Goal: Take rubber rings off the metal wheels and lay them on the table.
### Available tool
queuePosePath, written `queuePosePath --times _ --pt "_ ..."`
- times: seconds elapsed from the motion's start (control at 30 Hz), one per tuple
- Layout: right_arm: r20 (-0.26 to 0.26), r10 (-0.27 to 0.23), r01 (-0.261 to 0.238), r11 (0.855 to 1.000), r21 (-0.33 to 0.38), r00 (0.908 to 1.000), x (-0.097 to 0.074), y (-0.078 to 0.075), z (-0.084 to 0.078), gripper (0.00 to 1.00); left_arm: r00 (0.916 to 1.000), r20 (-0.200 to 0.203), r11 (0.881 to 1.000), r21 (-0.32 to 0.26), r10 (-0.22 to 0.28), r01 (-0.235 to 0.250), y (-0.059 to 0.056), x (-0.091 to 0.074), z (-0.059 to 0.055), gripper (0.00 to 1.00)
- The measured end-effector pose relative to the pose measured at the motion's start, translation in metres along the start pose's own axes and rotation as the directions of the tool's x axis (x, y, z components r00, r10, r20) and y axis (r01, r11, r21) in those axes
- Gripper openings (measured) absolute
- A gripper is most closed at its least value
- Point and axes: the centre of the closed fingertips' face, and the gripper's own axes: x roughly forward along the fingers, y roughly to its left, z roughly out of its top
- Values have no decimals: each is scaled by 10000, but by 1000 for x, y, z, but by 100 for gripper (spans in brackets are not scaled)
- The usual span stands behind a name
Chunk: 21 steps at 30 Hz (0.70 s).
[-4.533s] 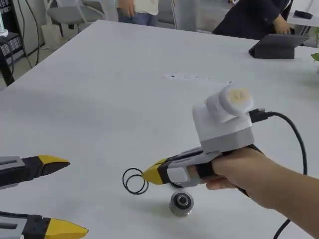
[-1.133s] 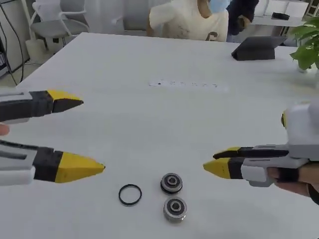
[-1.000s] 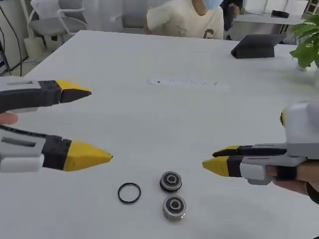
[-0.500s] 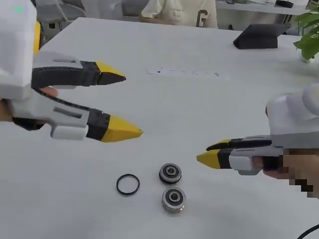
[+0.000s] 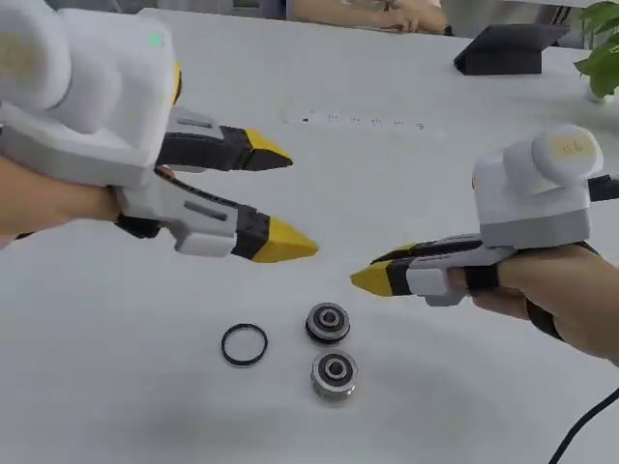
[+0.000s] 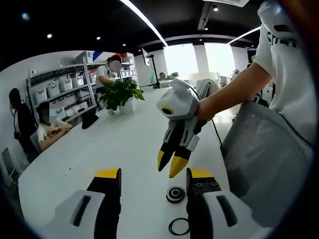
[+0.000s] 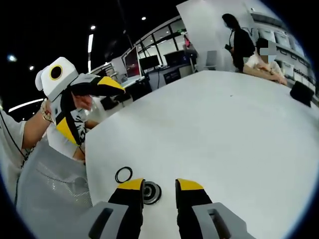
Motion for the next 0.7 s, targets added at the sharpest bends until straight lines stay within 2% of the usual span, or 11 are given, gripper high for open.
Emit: queuePosePath --times 0.07,0.17,0.27,0.37,0.57,0.63,0.7 --pt "-76 91 -92 9999 -115 9999 4 2 -3 22 10000 18 10000 -64 67 -67 2 7 -4 46" --pt "-274 335 -354 9967 -725 9991 7 7 -13 22 9999 18 9994 -318 107 -106 0 19 -15 41" --pt "-407 413 -447 9953 -864 9983 6 8 -23 23 10000 -37 9962 -876 -1 -3 -9 29 -33 38" --pt "-458 464 -505 9946 -907 9979 6 5 -31 23 9999 -153 9957 -925 -62 48 -17 36 -46 38" --pt "-511 613 -646 9958 -652 9968 11 4 -43 22 9996 -168 9924 -1215 -242 220 -32 44 -60 33" --pt "-488 729 -755 9957 -540 9961 13 7 -47 22 9992 -315 9917 -1268 -233 191 -37 48 -67 30" --pt "-495 763 -790 9954 -541 9959 15 8 -49 22 9964 -679 9944 -958 -516 450 -46 52 -76 30"
